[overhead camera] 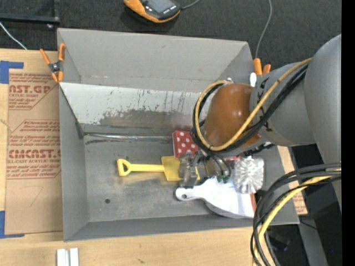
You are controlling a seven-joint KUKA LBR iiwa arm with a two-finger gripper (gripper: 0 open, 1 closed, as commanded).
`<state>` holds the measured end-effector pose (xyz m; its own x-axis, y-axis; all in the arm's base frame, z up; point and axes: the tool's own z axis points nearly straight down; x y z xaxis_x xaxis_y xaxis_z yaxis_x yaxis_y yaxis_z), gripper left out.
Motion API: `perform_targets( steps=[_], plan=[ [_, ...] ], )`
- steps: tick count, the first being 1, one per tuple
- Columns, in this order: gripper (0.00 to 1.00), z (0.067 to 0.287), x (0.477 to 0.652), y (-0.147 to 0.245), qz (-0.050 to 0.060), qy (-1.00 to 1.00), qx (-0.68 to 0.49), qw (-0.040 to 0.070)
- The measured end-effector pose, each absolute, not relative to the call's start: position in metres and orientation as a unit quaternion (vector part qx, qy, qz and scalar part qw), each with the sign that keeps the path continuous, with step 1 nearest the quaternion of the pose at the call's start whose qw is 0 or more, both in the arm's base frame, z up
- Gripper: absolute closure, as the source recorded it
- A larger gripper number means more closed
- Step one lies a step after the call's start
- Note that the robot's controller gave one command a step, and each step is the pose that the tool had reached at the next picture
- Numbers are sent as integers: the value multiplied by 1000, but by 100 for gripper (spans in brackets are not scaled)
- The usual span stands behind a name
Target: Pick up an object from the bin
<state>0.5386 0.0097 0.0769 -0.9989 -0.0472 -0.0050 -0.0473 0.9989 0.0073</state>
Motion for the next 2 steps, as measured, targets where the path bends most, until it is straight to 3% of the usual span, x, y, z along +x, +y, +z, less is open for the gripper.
perform_targets(
  steps=[2],
  plan=[
    [100, 92, 538, 10, 4, 1000, -24, 1]
  ],
)
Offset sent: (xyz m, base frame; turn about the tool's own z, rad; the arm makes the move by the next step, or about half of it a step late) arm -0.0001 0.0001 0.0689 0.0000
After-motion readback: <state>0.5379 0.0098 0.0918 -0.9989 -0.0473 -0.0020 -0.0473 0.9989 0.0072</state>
